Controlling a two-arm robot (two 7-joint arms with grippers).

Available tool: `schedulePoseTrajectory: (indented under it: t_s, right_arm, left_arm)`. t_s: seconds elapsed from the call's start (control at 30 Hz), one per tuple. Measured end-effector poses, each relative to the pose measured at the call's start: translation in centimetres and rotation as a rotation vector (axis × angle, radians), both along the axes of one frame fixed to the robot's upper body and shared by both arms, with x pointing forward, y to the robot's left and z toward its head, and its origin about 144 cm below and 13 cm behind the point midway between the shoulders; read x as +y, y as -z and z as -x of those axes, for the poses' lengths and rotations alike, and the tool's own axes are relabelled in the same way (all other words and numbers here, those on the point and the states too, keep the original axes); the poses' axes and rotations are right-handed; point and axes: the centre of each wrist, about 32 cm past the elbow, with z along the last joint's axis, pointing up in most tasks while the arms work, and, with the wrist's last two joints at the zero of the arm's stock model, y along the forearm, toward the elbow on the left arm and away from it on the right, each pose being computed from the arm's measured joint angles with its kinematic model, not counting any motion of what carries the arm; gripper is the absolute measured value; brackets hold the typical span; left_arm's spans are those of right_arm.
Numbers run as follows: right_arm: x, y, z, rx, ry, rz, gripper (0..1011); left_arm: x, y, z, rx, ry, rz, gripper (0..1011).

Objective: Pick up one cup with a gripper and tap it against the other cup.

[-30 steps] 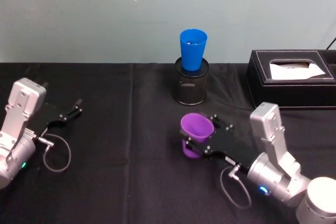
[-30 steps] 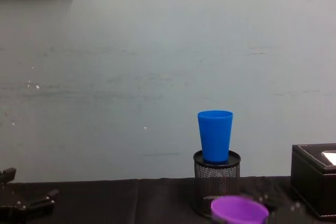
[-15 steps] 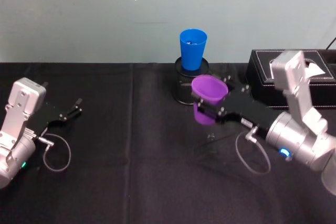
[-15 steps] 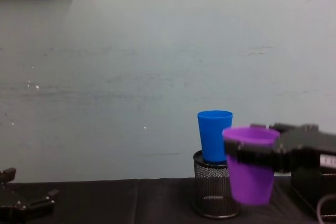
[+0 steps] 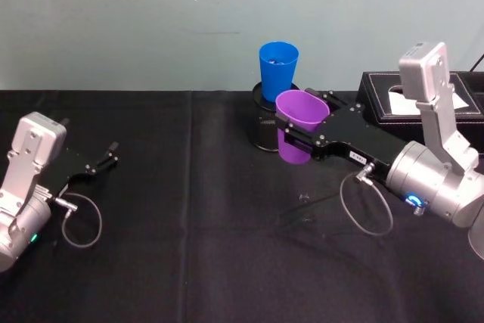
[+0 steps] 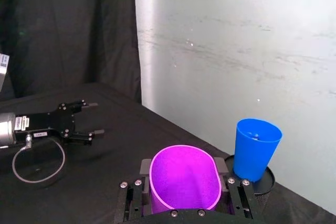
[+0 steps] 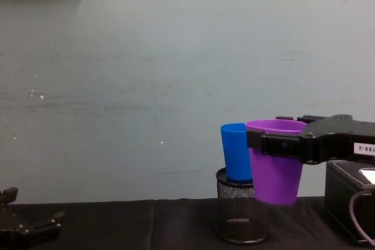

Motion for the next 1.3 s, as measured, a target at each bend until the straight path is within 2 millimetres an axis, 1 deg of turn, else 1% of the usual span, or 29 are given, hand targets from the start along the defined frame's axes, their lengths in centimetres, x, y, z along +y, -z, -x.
schedulePoseTrajectory:
  t_s: [1.3]
  right_arm:
    - [-0.02,0.08,0.02,0.000,0.000,0.000,716]
  left_arm:
    - [0.00,0.00,0.00,0.000,0.000,0.000,1000]
